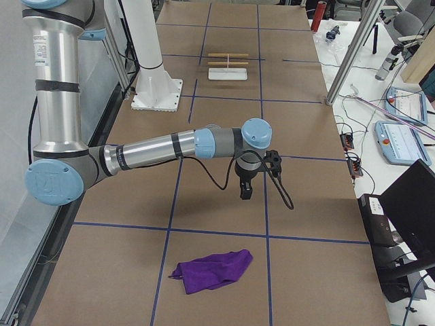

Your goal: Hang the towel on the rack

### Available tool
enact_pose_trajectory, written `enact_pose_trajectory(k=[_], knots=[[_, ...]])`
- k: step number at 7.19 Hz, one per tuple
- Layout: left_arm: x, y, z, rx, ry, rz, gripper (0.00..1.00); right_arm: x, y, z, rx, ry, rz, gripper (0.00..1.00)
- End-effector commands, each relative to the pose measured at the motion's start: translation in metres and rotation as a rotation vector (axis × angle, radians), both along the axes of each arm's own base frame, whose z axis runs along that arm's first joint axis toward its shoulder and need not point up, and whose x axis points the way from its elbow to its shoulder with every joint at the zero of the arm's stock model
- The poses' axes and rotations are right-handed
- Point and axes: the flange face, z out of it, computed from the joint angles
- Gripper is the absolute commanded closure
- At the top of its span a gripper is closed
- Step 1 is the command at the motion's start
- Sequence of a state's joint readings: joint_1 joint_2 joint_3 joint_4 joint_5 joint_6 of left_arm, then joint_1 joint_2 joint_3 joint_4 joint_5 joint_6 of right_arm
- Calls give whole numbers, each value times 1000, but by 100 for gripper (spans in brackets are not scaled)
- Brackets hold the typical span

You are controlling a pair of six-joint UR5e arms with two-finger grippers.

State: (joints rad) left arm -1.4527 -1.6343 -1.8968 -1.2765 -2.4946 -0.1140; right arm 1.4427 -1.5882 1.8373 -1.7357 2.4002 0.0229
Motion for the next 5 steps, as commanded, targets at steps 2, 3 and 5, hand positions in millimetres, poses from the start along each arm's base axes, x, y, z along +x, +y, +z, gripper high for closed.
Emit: enact_pose_trajectory(k=[2, 3, 5], knots=[[0, -5, -7, 4, 4, -6, 0, -16, -3, -4, 12, 7, -32, 0], [0, -5, -10, 10, 4, -6, 0, -21, -2, -9, 25, 19, -42, 0], [0, -5, -11, 15, 7, -6, 0, -13, 12, 12, 7, 90, -43, 0]])
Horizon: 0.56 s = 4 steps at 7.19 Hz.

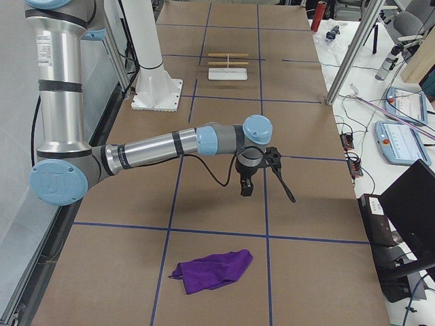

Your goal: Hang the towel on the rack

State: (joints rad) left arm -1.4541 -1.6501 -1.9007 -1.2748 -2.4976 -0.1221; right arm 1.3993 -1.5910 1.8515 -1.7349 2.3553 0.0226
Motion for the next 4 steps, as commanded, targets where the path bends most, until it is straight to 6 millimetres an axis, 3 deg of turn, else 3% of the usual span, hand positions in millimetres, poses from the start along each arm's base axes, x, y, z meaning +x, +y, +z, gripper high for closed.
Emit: enact_pose_trajectory(k=[1, 3, 4], knots=[[0, 0, 0, 3, 0, -1, 0, 8, 20, 31, -37, 76, -5, 0], [0, 0, 3, -3, -1, 0, 0, 13, 48, 87, -5, 72, -3, 0], [0, 0, 3, -3, -1, 0, 0, 14, 46, 130, 2, 72, -1, 0]])
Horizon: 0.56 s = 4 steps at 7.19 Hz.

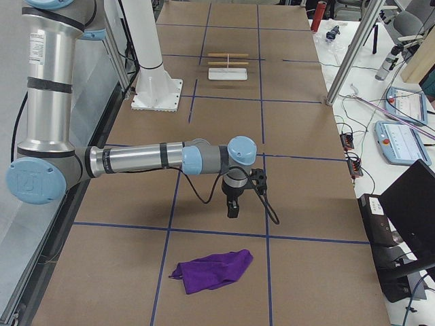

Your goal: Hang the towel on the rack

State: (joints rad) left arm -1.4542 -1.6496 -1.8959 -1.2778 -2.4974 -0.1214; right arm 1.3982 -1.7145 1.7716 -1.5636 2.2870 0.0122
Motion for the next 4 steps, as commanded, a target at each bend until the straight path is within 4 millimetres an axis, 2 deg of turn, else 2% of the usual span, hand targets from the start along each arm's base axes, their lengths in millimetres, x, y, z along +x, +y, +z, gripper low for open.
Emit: enact_pose_trajectory(k=[1, 2, 3, 4], knots=[[0, 0, 1, -2, 0, 0, 0, 5, 6, 88, 33, 7, 7, 0], [0, 0, 0, -2, 1, -1, 0, 8, 9, 127, 59, 37, 11, 5], [0, 0, 0, -2, 1, -1, 0, 8, -3, 137, 74, 38, 14, 12], [0, 1, 0, -2, 1, -1, 0, 6, -23, 145, 66, 45, 14, 15]])
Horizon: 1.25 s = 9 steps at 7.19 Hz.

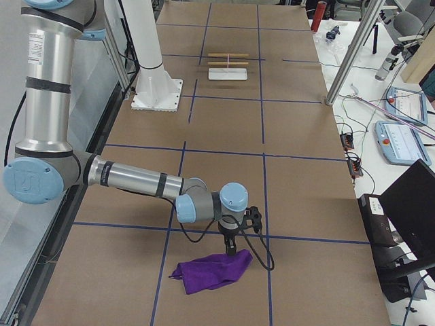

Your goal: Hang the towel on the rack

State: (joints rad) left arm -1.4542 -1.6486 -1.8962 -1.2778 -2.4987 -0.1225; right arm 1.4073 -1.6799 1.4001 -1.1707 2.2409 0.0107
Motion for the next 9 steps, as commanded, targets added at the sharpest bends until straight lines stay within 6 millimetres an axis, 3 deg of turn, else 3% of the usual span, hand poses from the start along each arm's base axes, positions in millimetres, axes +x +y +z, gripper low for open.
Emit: enact_pose_trajectory(k=[1, 2, 6, 9], knots=[[0, 1, -1, 2, 0, 0, 0, 4, -45, 22, 9, 11, -2, 19], [0, 1, -2, 3, 1, 0, 0, 12, -58, 22, 35, 11, -19, 20], [0, 0, -3, 6, 1, 0, 0, 13, -43, 46, 8, 16, -49, 34], [0, 1, -3, 6, 2, 0, 0, 14, -38, 53, 0, 12, -56, 34]])
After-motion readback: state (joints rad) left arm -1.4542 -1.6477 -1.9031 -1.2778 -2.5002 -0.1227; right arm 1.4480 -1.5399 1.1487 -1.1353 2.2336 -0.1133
